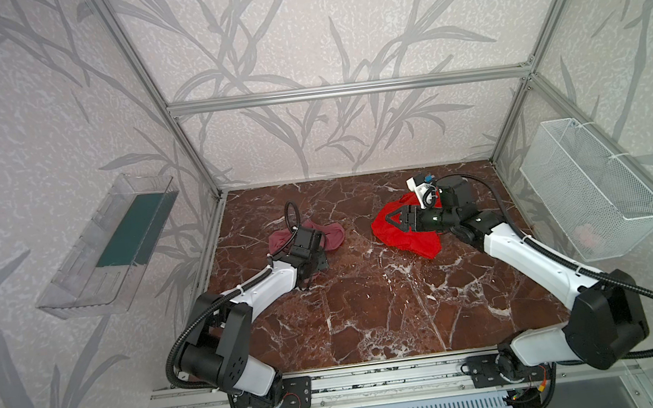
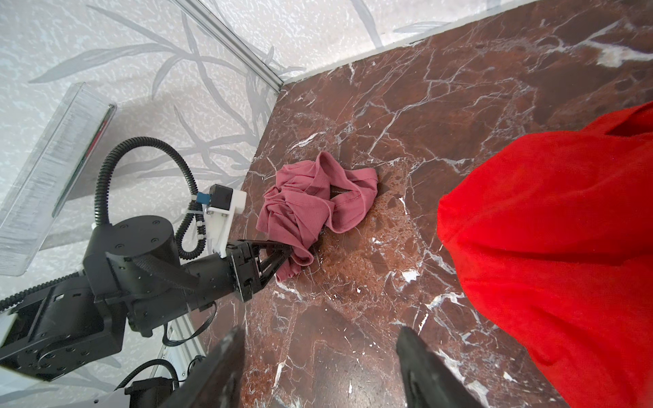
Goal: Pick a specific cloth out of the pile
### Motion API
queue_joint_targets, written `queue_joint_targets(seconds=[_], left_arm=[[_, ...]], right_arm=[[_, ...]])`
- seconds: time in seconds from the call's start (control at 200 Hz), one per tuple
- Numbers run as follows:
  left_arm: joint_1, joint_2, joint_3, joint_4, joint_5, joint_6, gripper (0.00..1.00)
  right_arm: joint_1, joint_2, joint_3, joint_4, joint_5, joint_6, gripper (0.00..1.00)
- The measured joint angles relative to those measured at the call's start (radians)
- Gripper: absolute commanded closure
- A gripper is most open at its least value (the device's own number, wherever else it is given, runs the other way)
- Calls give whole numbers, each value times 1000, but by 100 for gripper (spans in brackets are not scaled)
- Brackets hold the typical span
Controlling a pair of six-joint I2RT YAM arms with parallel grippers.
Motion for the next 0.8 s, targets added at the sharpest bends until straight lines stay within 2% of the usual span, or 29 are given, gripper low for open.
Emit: queue_joint_targets(seconds=[0.295, 0.8], left_arm=[[109, 109, 29, 58, 35, 0, 72], [355, 208, 115, 113, 89, 2, 72]], right_arm=[[0, 47, 38, -20, 1, -6, 32], [-13, 63, 114, -77, 19, -34, 32]])
